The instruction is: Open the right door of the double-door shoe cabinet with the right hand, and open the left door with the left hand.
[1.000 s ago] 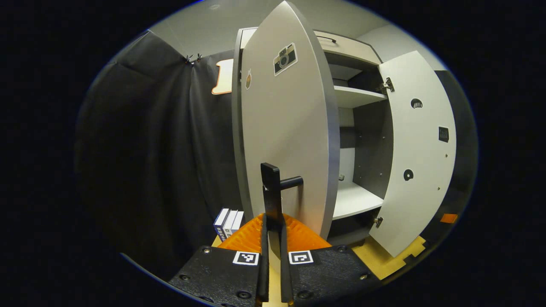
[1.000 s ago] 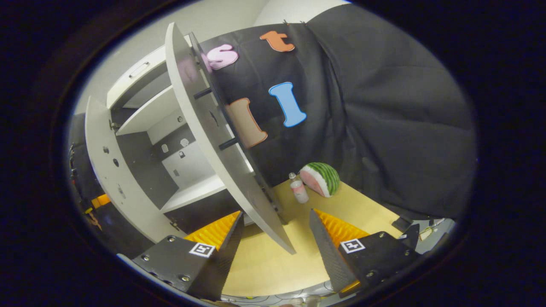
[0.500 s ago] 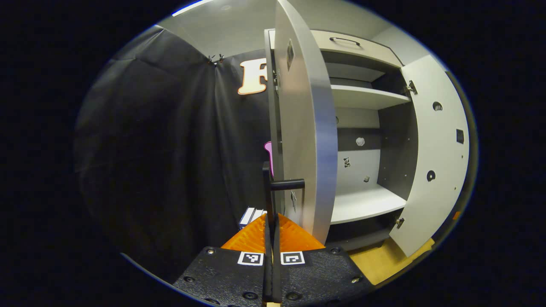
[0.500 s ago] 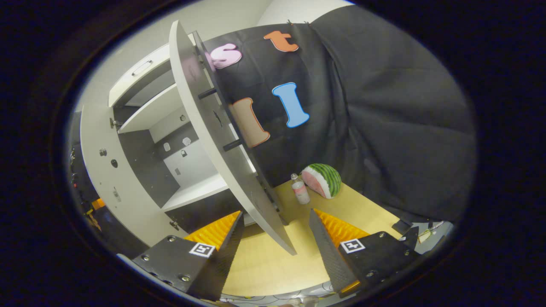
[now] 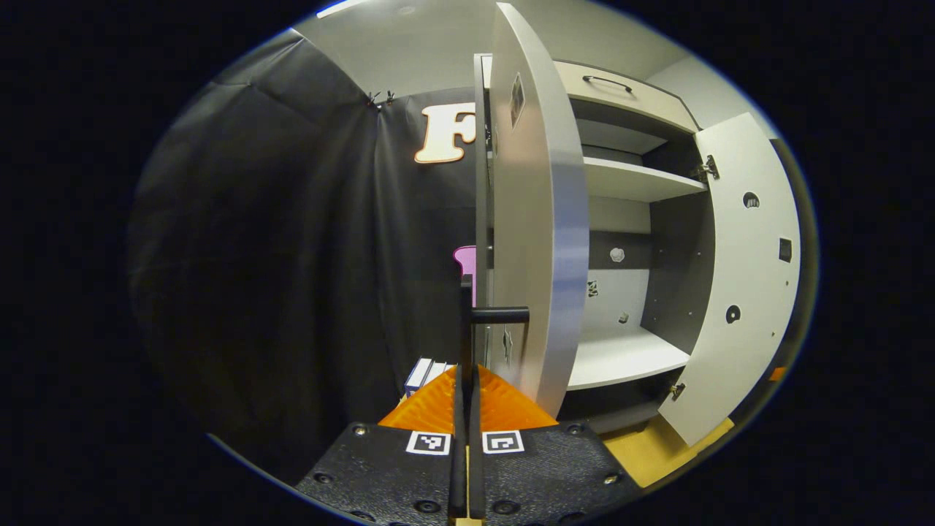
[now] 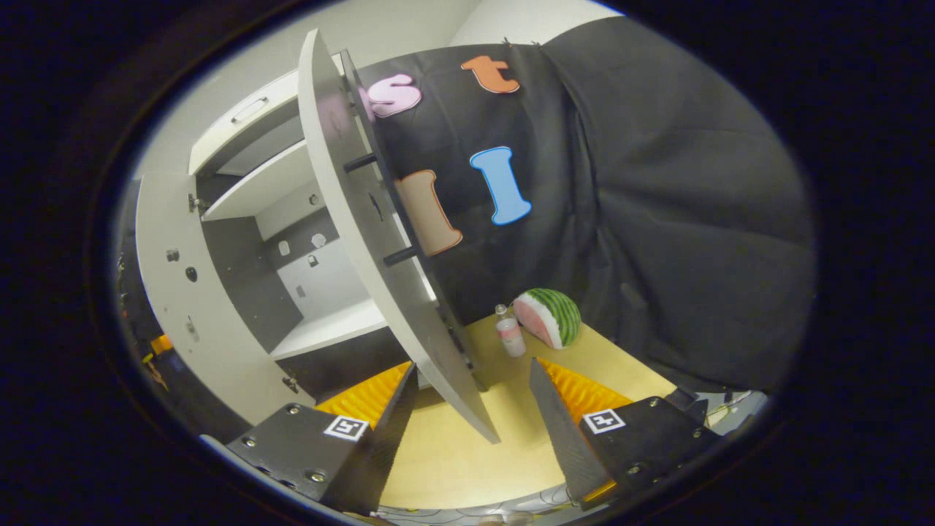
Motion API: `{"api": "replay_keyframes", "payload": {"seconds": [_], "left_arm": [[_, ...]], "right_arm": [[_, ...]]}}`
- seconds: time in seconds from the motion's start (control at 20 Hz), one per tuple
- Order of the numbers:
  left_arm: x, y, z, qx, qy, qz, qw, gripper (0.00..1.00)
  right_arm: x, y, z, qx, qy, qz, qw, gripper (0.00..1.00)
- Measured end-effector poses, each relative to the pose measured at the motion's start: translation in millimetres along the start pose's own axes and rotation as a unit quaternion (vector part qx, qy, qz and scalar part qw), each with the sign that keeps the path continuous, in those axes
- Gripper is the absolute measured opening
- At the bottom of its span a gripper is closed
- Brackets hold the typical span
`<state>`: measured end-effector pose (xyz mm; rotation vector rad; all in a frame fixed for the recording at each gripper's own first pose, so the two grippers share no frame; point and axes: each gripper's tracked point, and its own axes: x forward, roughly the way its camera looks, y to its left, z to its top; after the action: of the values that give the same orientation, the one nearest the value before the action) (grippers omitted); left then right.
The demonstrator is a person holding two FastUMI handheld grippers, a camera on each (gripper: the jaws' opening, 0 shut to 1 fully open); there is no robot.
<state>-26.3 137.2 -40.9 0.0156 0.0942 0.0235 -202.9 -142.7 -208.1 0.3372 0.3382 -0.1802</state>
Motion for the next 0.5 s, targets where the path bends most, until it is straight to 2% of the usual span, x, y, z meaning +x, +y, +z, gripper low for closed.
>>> {"api": "replay_keyframes", "payload": {"seconds": [0.15, 0.3, 0.35, 0.4, 0.45, 0.5], "left_arm": [[0, 3, -1, -0.005, 0.003, -0.004, 1.0, 0.04], [-3, 12, -7, -0.01, 0.007, 0.01, 1.0, 0.12], [-5, 16, -7, -0.013, 0.007, 0.018, 1.0, 0.06], [-8, 18, -10, -0.014, 0.011, 0.025, 1.0, 0.17], [-9, 22, -14, -0.012, 0.018, 0.031, 0.999, 0.17], [-16, 26, -18, -0.006, 0.027, 0.042, 0.999, 0.28]], "right_arm": [[0, -3, 3, -0.004, -0.005, -0.005, 1.0, 0.91], [-2, -7, 11, -0.011, -0.018, -0.016, 1.0, 0.91], [-2, -5, 13, -0.013, -0.021, -0.02, 0.999, 0.91], [-3, -5, 14, -0.016, -0.024, -0.023, 0.999, 0.91], [-4, -3, 17, -0.021, -0.028, -0.026, 0.999, 0.91], [-5, -1, 21, -0.026, -0.033, -0.031, 0.999, 0.91]]}}
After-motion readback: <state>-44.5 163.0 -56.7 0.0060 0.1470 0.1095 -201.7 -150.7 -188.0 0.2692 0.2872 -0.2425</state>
